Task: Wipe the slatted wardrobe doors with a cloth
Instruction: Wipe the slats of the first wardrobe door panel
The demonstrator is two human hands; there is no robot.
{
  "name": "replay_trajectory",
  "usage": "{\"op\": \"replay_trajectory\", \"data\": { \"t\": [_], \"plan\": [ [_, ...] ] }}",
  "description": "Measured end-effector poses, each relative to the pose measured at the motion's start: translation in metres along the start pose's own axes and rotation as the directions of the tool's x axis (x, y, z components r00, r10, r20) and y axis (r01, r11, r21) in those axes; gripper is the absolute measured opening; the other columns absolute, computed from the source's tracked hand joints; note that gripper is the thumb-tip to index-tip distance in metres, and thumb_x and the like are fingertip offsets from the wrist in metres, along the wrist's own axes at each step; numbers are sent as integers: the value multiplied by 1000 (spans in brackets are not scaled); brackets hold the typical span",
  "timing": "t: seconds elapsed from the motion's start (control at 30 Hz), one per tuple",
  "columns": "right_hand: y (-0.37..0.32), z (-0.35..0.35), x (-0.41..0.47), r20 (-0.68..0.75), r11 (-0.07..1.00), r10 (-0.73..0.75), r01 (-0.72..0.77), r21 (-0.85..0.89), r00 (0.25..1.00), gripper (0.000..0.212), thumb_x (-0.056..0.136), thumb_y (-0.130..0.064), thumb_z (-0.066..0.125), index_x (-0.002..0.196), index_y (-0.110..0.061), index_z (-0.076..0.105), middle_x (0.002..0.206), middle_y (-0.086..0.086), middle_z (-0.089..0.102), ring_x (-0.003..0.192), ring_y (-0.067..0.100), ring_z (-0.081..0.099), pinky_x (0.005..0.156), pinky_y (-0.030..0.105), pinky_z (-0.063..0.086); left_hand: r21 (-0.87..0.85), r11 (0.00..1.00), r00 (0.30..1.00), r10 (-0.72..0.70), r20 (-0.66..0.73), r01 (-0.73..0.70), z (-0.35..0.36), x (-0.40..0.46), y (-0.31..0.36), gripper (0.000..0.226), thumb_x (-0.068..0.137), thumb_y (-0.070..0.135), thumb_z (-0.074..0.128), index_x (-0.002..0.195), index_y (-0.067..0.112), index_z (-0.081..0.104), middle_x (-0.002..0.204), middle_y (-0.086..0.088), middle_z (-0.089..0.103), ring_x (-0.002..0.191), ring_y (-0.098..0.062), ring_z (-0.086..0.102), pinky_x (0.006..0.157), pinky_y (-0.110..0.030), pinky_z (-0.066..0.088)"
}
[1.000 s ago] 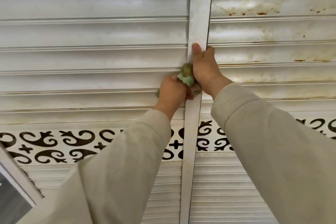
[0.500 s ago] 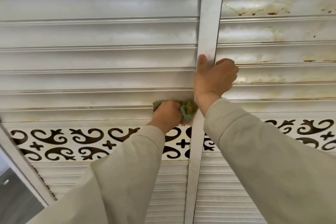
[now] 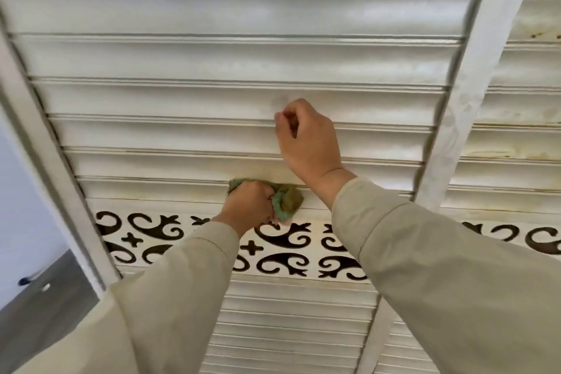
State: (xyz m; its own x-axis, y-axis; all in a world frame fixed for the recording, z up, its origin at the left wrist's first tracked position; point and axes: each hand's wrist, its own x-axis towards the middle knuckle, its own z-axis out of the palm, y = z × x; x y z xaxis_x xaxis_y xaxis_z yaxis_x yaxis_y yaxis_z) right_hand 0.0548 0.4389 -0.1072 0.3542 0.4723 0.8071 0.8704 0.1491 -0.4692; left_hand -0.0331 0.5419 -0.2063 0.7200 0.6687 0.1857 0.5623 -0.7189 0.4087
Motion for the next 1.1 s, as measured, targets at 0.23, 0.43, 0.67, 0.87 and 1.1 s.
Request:
{"op": "replay_trajectory", "data": {
  "t": [0.23,0.43,0.67,0.87,1.1],
  "plan": [
    [-54,92,20,130,998,-47,52,-35,990,23,98,-33,57,84,-16,64,65,-14,55,64,9,55,62,25,44,-39,999,1000,-16,-8,16,-41,-5,-98,18,84,8,58,70,10,69,68,1,69,70,-19,68,65,-31,57],
    [-89,146,40,123,991,-62,75,-107,990,24,95,-35,62,84,-15,67,72,-7,62,71,14,59,71,33,50,-37,997,996,-74,-39,73,-90,-15,-198,30,82,3,57,56,18,61,59,2,65,68,-24,69,64,-32,58],
    [-105,146,66,235,980,194,-200,1,952,20,89,-31,70,80,-13,71,62,1,71,50,16,68,57,33,60,-50,983,981,-179,-79,176,-129,-27,-281,24,81,-2,56,66,10,70,59,-3,69,61,-20,71,65,-38,61],
    [-107,138,70,327,953,251,-292,81,911,19,89,-23,72,86,-5,70,66,7,72,54,21,69,55,31,57,78,986,980,-133,-146,145,-138,-36,-288,24,85,3,60,64,16,60,60,6,54,69,-23,60,55,-26,40],
    [-102,141,74,342,939,260,-319,129,903,17,89,-19,73,86,-3,70,66,6,72,54,19,67,52,28,55,-81,997,982,-19,-188,4,-154,-21,-214,20,81,19,55,66,16,68,64,0,68,67,-23,67,67,-29,55]
  ]
}}
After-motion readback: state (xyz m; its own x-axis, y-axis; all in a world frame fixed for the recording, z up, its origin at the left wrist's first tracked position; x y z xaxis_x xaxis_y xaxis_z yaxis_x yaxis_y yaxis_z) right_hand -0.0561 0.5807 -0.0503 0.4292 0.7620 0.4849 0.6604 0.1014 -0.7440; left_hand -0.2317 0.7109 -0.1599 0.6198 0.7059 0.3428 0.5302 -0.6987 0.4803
